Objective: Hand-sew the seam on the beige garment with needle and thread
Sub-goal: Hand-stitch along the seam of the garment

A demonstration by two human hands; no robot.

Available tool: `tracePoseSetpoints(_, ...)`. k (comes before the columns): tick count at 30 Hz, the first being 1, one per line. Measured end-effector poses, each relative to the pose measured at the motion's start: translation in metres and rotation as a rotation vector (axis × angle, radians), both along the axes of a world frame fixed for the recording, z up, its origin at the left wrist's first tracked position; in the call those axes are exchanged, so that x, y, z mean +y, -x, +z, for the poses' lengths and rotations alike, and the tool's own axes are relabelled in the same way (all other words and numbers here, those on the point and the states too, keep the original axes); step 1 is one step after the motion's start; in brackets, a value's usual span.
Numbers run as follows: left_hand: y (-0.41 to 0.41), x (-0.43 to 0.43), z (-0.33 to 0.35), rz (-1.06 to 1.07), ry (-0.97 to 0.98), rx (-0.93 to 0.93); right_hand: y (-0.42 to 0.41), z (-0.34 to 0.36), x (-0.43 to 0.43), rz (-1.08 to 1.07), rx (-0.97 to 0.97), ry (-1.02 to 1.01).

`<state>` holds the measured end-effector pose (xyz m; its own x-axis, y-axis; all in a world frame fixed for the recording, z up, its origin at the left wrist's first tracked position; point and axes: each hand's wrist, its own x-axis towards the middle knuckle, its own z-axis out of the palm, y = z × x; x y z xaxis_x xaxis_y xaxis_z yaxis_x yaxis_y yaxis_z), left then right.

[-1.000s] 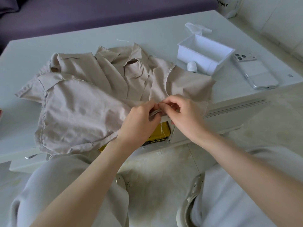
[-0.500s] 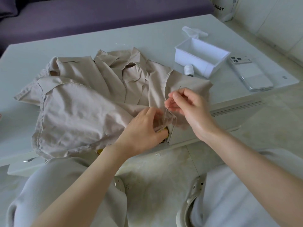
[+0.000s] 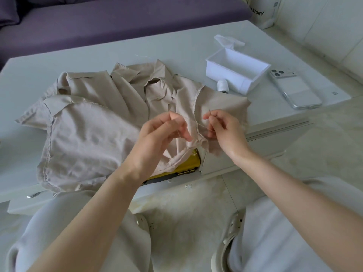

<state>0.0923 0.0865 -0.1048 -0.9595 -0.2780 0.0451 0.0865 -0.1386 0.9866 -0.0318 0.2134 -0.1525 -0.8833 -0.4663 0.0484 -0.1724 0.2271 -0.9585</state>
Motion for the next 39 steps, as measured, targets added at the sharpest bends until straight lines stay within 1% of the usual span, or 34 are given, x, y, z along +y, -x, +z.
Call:
tracePoseSetpoints(2,-0.001,-0.004,0.0,0.032,-0.077,0.015,0.001,-0.005,0.001,-0.037,0.063,-0.065)
tracePoseSetpoints(5,-0.003,-0.009,0.001,0.061,-0.181,0.029,0.0,-0.007,0.002,-0.054,0.114,-0.09)
tracePoseSetpoints(7,-0.005,-0.012,0.0,0.117,-0.146,0.01,-0.002,-0.008,0.002,-0.059,0.157,-0.104)
tracePoseSetpoints(12,-0.014,-0.016,-0.002,0.271,0.057,-0.21,-0.006,-0.006,0.002,-0.087,0.261,-0.066)
tracePoseSetpoints(16,-0.018,-0.018,-0.007,0.329,0.319,-0.35,-0.006,0.005,0.002,-0.091,0.239,0.052)
tracePoseSetpoints(18,-0.02,-0.019,-0.011,0.345,0.427,-0.37,-0.009,0.014,0.001,-0.04,0.144,0.181)
tracePoseSetpoints(20,-0.021,-0.02,-0.014,0.323,0.516,-0.391,-0.015,0.023,0.0,0.086,-0.052,0.335)
tracePoseSetpoints(22,-0.024,-0.022,-0.019,0.289,0.713,-0.427,-0.021,0.028,0.0,0.204,-0.171,0.396)
tracePoseSetpoints(24,-0.028,-0.023,-0.025,0.263,0.949,-0.466,-0.024,0.03,-0.001,0.27,-0.181,0.35)
tracePoseSetpoints(25,-0.029,-0.024,-0.027,0.258,0.998,-0.479,-0.024,0.029,-0.001,0.285,-0.184,0.318)
tracePoseSetpoints(27,-0.03,-0.025,-0.029,0.26,0.987,-0.471,-0.023,0.026,-0.003,0.294,-0.182,0.257)
tracePoseSetpoints(29,-0.03,-0.025,-0.027,0.293,0.973,-0.42,-0.022,0.022,-0.004,0.289,-0.13,0.19)
tracePoseSetpoints(33,-0.031,-0.023,-0.022,0.397,0.935,-0.258,-0.024,0.018,-0.003,0.266,0.077,-0.02)
tracePoseSetpoints(36,-0.03,-0.024,-0.023,0.468,0.971,-0.184,-0.026,0.014,-0.003,0.265,0.139,-0.114)
tracePoseSetpoints(39,-0.028,-0.026,-0.026,0.437,1.016,-0.151,-0.025,0.009,-0.005,0.266,0.177,-0.17)
